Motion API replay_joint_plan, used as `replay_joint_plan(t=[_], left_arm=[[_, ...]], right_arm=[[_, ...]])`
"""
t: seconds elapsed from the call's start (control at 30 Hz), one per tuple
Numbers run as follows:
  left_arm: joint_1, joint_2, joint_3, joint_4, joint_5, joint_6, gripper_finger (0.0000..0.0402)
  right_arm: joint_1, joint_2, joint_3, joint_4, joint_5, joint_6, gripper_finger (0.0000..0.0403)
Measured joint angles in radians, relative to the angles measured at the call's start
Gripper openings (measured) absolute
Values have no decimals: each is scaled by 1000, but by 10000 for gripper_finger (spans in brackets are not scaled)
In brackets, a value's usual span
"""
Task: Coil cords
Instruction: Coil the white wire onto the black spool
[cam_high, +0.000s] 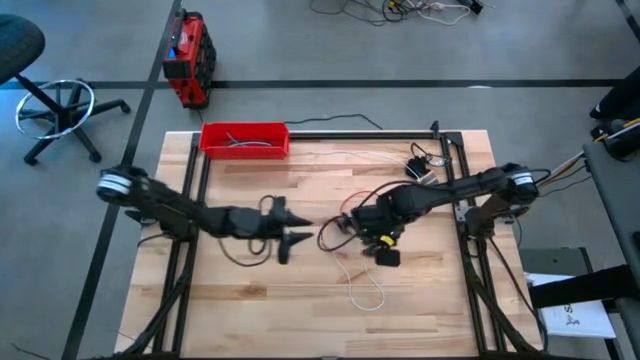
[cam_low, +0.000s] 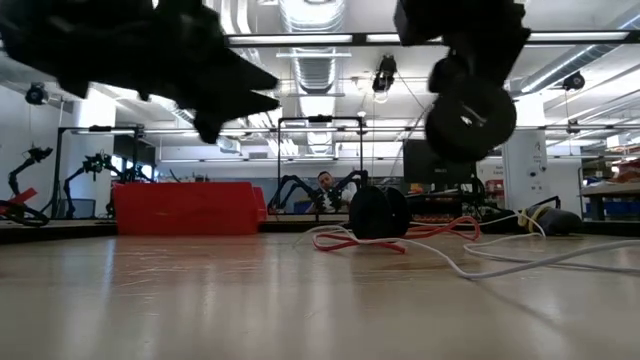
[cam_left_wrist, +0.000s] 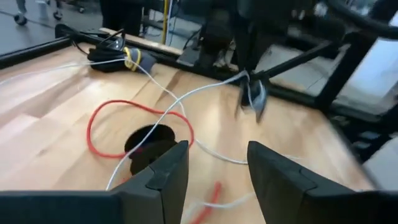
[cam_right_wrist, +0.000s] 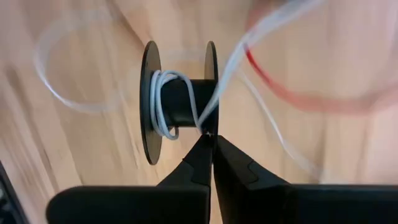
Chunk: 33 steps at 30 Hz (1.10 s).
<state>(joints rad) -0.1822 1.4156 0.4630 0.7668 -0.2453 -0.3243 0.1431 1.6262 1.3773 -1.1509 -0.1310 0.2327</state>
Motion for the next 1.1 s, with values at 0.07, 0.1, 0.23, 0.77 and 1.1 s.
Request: replay_joint_plan(t=[0.07, 0.1, 0.23, 0.77, 1.1], left_arm=[[17, 84, 75, -21, 1, 45, 158], [24, 121, 115, -31, 2, 64, 159], [51, 248, 270, -97, 3, 80, 164], [53, -4, 221, -186, 18, 258, 173], [-61, -119, 120, -149, -23, 267, 153]], right_arm=[[-7, 11, 32, -118, 19, 31, 0], [-8, 14, 44, -160, 23, 38, 0], [-3, 33, 86, -326, 176, 71, 0], [274, -68, 189, -4, 848, -58, 0], [302, -49, 188, 353, 774, -208, 0]])
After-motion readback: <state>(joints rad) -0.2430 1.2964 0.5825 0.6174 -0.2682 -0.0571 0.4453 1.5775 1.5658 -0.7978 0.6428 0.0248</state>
